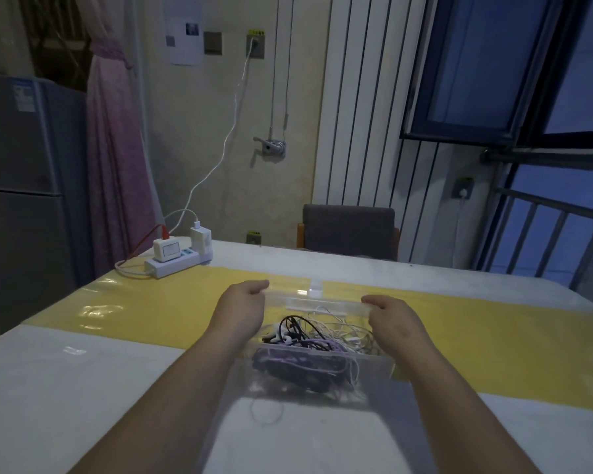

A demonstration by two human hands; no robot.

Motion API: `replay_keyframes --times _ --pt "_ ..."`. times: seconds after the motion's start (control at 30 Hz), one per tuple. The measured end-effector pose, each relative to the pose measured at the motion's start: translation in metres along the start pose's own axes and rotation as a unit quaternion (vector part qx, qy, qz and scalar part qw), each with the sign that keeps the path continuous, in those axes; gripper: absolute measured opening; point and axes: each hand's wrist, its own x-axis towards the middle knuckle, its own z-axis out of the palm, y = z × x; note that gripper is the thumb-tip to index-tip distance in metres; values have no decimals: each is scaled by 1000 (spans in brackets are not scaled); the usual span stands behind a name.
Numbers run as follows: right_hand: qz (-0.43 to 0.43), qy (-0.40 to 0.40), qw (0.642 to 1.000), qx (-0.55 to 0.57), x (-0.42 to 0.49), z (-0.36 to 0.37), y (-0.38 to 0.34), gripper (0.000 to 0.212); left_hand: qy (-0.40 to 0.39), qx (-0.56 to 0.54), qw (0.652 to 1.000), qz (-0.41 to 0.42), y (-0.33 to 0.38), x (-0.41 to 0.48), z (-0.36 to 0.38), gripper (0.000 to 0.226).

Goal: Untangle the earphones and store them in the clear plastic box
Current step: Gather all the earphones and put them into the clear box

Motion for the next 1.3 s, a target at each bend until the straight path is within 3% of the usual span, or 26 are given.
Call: replay_keyframes --times 0.13,0.4,0.5,0.57,0.63,0.67,0.8,0.93,1.07,1.17,1.23,1.3 --pt "-26 28 999 6 -4 0 5 45 16 -32 999 20 -7 2 0 40" --pt "-82 39 992 83 -10 0 6 61 14 -123 992 39 -6 -2 -2 58" --pt "-102 63 982 149 -11 -1 2 52 34 -113 990 71 1 -6 -4 62" --pt "-102 71 972 200 -11 -1 2 36 37 -140 986 86 5 -9 -6 52" --pt "-79 67 960 261 -13 -2 1 24 18 -213 975 60 12 -18 -8 29" --pt "-65 67 951 296 -14 -2 -1 29 6 -238 970 46 13 -21 -9 25" --pt "5 59 905 421 -22 -9 -6 41 -17 -298 954 11 10 -25 -12 53" --pt "48 38 890 452 -21 -10 -2 38 15 -358 933 -21 11 -24 -13 55" --pt "50 11 895 444 -17 -9 6 24 -4 -346 938 -31 8 -23 -13 43" --pt "50 -24 879 473 -20 -8 6 17 -35 -289 957 -2 4 -24 -12 12" --pt "32 -29 890 454 -20 -8 5 4 -29 -249 968 12 5 -26 -11 22" --pt "9 -25 905 425 -20 -5 6 14 -19 -236 971 19 7 -29 -9 35"
